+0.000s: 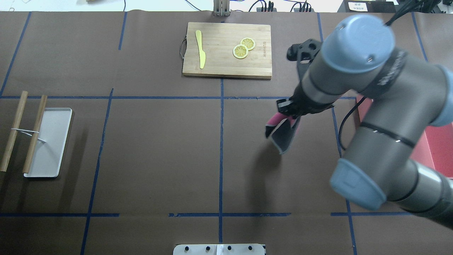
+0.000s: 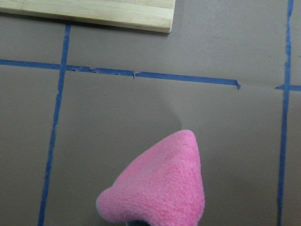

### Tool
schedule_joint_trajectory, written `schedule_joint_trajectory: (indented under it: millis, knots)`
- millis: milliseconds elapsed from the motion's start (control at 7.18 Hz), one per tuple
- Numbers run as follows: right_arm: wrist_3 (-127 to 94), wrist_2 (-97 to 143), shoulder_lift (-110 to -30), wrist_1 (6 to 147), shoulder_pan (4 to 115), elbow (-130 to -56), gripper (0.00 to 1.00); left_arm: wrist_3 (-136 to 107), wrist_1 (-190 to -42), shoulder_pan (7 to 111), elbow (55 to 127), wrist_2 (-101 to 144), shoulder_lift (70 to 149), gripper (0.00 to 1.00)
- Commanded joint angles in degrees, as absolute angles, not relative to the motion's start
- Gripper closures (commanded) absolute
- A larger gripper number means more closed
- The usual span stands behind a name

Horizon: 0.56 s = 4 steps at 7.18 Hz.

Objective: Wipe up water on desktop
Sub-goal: 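Lift the towel and carry it into the pink bin with the right gripper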

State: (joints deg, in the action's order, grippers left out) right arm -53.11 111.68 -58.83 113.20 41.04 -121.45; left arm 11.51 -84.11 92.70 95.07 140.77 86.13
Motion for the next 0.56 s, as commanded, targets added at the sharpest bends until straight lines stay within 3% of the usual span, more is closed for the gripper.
schedule_joint_trajectory:
  millis: [0,418]
  knots:
    - [-38.4,117.7,-66.6,117.5,50.7,-128.1,1.0,11.5,-84.1,92.6,95.1,140.8,86.1,0.0]
    - [-14.8,126.0,-82.7,116.5,66.7,-129.7,1.0,11.4,-84.1,92.6,95.2,140.8,86.1,0.0]
